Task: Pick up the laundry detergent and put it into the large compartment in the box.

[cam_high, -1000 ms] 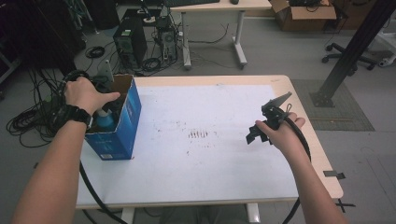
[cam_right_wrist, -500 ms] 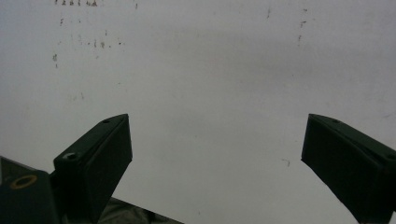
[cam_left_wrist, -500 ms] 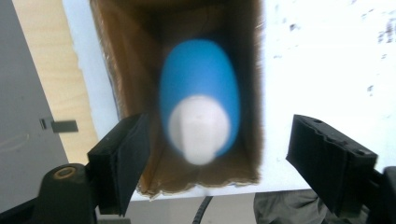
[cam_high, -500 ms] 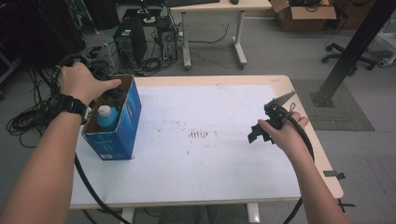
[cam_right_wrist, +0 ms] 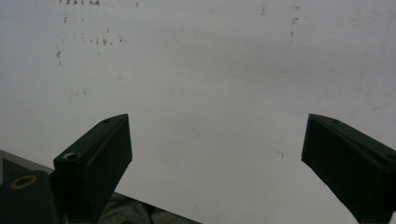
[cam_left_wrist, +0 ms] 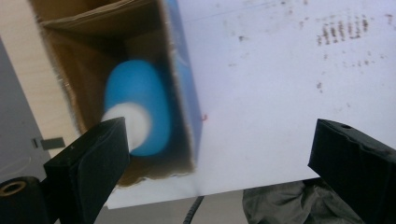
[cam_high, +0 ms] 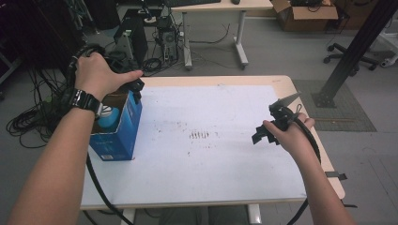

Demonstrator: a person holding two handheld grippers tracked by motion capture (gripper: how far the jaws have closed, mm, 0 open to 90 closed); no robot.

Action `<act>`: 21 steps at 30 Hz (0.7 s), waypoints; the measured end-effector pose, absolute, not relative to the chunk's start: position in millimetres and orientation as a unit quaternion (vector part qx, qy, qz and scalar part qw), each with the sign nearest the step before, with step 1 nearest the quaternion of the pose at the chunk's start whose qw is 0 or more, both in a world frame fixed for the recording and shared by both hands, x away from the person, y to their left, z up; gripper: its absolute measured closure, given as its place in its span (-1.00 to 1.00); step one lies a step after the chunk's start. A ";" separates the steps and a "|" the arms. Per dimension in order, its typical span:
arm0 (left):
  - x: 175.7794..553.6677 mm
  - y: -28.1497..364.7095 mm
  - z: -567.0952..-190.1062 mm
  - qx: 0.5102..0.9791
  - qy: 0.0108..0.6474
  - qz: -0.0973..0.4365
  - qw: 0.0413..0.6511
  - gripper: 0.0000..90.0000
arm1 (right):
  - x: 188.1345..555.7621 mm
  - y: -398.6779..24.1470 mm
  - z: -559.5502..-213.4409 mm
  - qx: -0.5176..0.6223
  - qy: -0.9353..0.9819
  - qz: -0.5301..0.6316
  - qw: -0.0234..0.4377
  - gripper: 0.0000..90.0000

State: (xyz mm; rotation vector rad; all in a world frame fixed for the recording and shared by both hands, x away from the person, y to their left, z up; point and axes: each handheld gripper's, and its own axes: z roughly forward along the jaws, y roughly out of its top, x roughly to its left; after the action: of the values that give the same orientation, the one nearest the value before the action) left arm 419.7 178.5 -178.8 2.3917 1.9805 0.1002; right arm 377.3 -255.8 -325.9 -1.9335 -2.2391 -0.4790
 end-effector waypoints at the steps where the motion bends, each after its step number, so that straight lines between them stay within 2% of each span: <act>1: 419.1 174.2 -178.2 0.772 0.635 0.032 0.018 -0.89 | 376.6 -256.6 -325.4 -0.643 -0.745 -0.160 0.071 -0.81; 11: 419.0 127.8 -184.9 0.790 0.612 0.030 0.021 -0.89 | 372.5 -262.3 -322.3 -0.642 -0.746 -0.165 0.067 -0.81; 21: 424.2 81.0 -226.3 0.813 0.582 0.007 0.008 -0.89 | 371.1 -269.6 -323.6 -0.643 -0.745 -0.167 0.069 -0.81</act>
State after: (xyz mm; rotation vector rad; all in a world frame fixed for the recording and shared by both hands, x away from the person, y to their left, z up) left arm 424.2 81.0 -226.3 2.5419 1.8202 0.0230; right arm 371.1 -269.6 -323.6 -1.9350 -2.2426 -0.5018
